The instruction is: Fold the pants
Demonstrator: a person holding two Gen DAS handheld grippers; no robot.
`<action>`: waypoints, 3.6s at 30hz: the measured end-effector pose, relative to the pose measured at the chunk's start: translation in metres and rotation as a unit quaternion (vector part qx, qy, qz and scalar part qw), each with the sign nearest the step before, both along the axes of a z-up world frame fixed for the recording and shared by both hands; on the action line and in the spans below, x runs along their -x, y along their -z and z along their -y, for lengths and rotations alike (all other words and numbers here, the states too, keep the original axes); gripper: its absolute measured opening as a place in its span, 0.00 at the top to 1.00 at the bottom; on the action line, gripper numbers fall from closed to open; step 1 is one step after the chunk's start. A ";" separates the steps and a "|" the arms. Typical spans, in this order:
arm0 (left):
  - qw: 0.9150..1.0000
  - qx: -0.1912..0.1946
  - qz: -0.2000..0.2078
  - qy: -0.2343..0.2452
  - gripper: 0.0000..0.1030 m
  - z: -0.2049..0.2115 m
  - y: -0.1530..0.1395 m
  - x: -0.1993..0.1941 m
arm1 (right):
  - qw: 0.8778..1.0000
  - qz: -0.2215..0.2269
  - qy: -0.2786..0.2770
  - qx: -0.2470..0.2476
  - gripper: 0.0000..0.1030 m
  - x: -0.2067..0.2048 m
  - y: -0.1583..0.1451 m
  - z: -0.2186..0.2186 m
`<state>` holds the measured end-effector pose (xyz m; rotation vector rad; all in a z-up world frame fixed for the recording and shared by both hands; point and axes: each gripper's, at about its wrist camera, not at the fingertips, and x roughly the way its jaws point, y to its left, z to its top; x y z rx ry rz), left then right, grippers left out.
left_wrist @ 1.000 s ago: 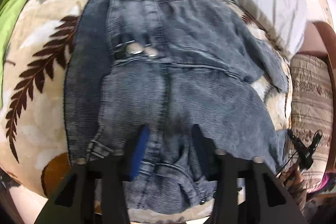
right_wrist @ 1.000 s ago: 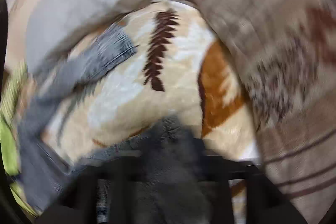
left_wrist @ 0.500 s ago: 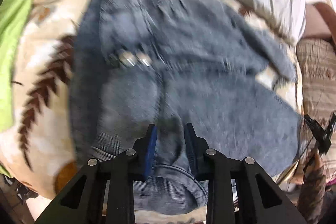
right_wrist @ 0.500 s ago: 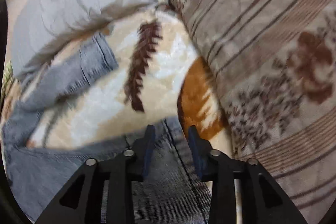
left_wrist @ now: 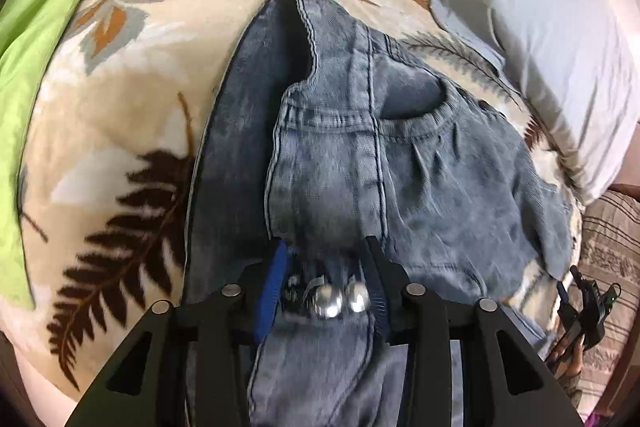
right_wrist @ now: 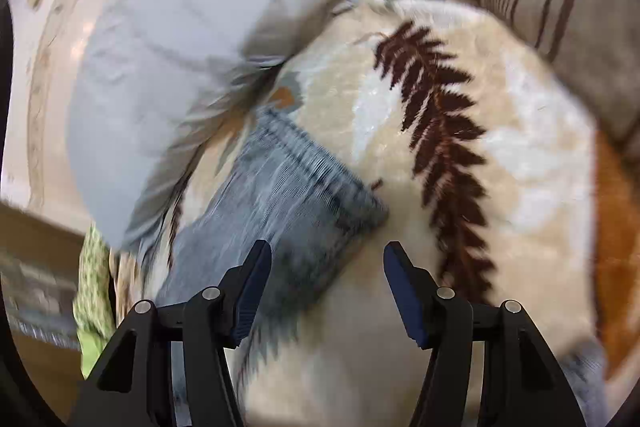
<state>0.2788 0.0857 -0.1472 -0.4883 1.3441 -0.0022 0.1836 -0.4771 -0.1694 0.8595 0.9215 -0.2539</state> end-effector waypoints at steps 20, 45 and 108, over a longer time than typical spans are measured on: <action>0.998 -0.054 0.015 0.037 0.70 0.013 -0.009 -0.040 | 0.995 -0.033 -0.003 0.096 0.68 -0.078 -0.014 0.032; 0.995 0.053 -0.055 -0.059 0.45 -0.026 0.042 -0.152 | 0.948 -0.085 -0.209 0.224 0.40 -0.210 -0.002 -0.014; 0.994 -0.072 0.078 0.027 0.91 -0.025 -0.066 0.169 | 0.987 -0.014 0.038 0.154 0.62 0.242 -0.085 -0.037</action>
